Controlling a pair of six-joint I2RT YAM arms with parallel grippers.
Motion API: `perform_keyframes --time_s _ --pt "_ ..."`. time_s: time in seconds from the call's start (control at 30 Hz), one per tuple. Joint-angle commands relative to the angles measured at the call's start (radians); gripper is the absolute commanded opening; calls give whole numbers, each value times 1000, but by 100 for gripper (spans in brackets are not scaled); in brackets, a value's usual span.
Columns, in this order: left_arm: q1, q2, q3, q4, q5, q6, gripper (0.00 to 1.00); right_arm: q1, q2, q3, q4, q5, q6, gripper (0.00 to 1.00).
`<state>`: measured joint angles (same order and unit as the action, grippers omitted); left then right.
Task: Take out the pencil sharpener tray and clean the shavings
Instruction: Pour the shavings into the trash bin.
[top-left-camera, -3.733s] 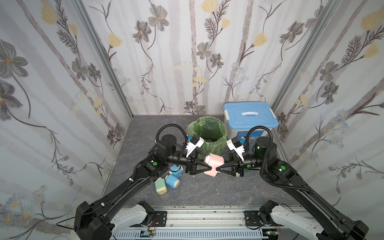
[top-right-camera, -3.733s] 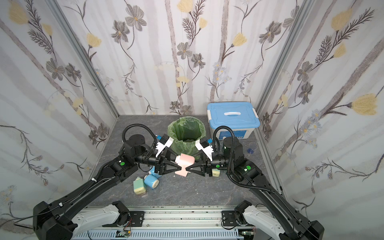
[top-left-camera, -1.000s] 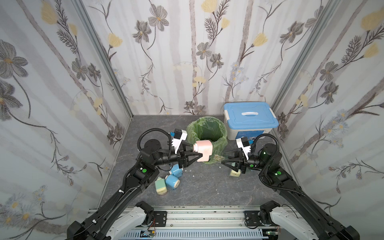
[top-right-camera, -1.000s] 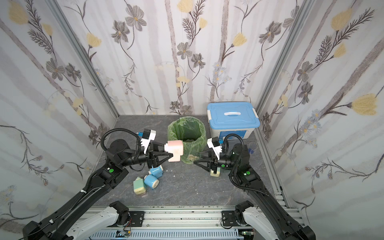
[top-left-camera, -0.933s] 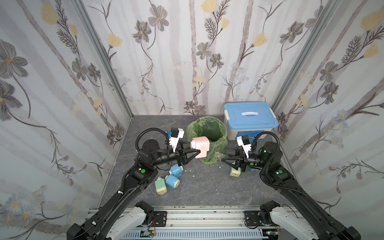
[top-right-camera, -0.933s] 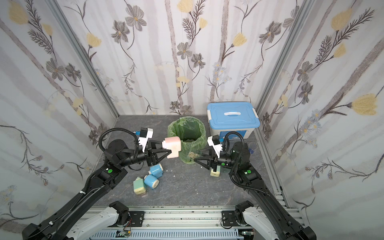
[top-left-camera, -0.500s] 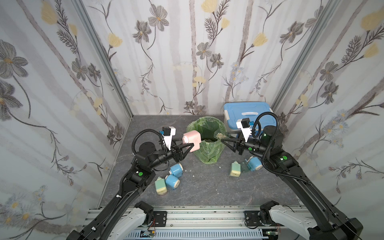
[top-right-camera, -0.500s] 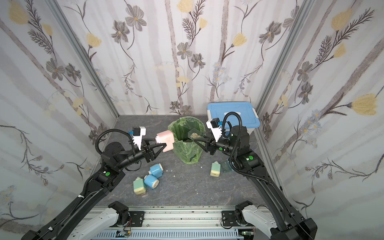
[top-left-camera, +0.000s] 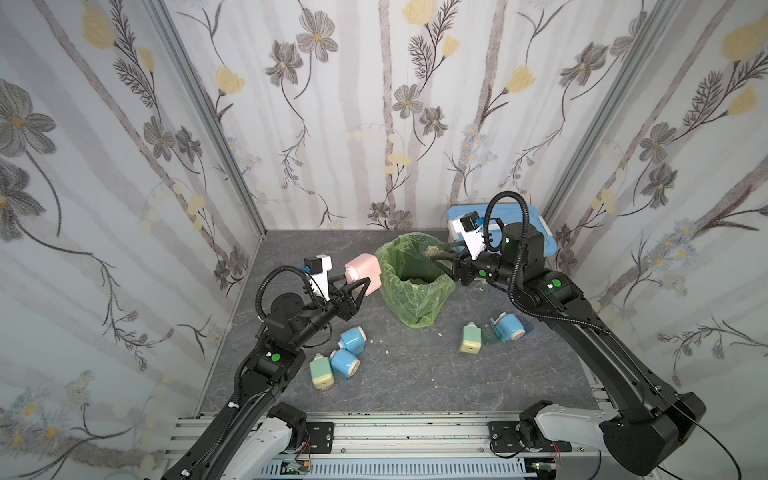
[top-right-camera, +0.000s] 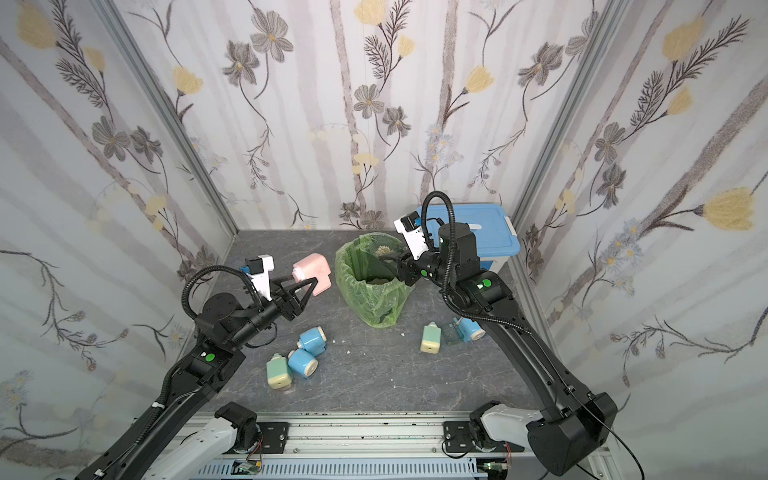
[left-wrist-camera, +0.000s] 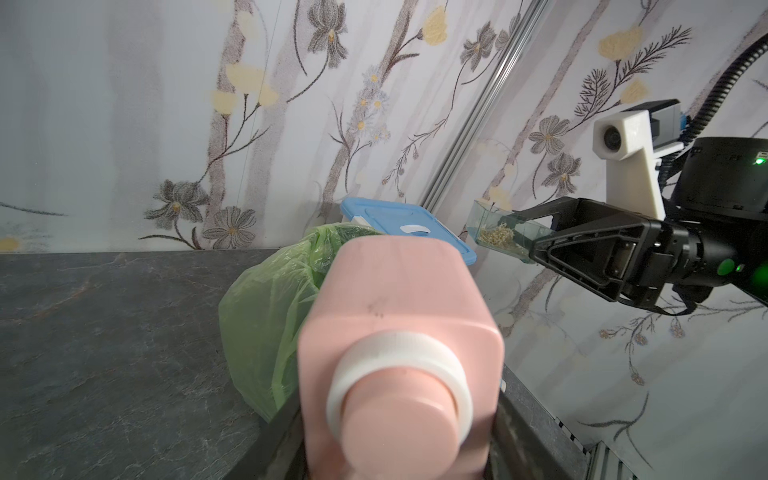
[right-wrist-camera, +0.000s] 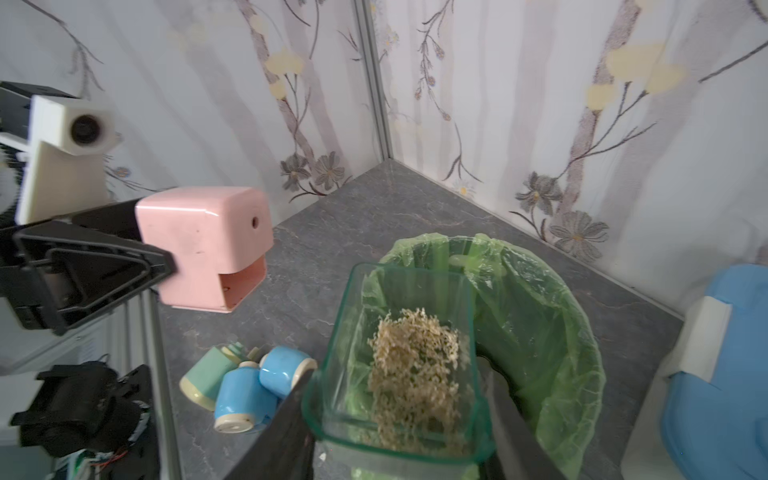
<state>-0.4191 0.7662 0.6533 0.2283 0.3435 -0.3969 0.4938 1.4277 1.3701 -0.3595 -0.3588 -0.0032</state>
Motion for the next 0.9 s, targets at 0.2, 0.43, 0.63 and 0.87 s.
perform_keyframes --time_s 0.2,0.43,0.63,0.87 --pt "10 -14 -27 78 -52 -28 49 188 106 123 -124 685 -375 48" --pt "16 -16 -37 94 -54 -42 49 275 143 117 -62 1028 -632 48" --pt "20 -8 -49 119 -54 -56 49 361 142 77 10 1164 -873 49" --pt "23 -18 -58 128 -57 -65 49 397 137 51 64 1220 -1051 49"
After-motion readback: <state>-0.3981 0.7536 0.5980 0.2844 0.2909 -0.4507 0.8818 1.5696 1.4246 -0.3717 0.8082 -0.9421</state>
